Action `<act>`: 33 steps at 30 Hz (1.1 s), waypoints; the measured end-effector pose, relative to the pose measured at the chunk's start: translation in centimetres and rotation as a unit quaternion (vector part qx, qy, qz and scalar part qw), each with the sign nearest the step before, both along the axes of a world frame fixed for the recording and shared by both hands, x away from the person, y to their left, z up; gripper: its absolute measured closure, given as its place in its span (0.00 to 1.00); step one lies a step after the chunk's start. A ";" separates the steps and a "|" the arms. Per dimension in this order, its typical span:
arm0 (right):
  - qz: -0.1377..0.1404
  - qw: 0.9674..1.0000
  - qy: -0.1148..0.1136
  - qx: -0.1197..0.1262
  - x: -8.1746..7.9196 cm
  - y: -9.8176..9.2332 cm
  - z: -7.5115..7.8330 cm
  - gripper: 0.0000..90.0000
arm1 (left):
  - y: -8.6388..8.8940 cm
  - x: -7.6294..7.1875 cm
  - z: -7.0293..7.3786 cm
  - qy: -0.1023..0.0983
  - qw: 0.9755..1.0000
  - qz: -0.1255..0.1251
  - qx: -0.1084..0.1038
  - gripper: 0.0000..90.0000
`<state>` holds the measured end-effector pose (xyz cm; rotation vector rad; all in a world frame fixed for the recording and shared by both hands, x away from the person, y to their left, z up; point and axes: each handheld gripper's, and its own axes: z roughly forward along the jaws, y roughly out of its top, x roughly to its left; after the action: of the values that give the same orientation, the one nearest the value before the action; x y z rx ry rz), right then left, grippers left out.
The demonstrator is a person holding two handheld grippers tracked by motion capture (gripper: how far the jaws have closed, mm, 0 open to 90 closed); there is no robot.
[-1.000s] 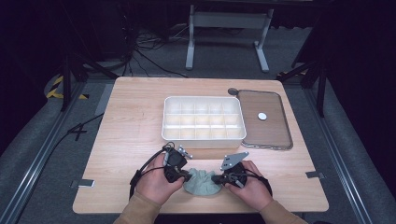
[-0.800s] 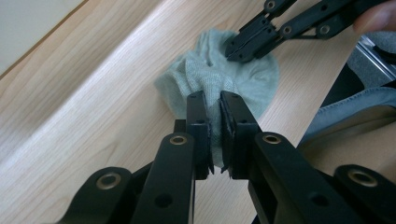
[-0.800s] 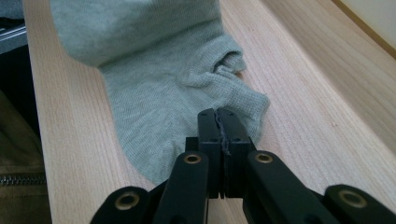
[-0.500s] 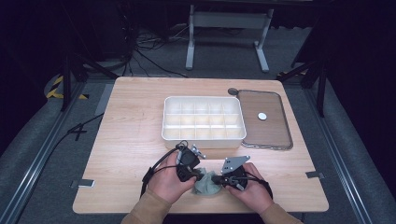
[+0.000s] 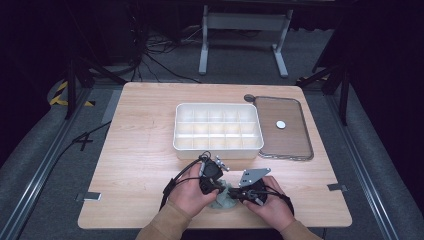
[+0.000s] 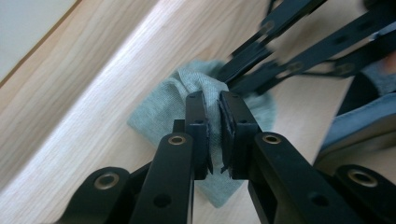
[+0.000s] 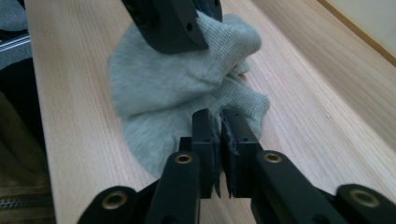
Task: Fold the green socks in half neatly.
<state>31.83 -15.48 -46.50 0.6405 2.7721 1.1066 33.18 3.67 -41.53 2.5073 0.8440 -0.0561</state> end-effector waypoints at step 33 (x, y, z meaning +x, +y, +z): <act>-0.058 0.996 -0.029 0.054 0.4 -4.7 4.2 0.91 | -0.3 -1.3 -1.4 0.031 0.999 -0.031 -0.005 0.99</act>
<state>32.26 -20.14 -42.25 0.7572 2.6035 1.2373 31.84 3.34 -42.94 2.5335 0.7869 -0.1586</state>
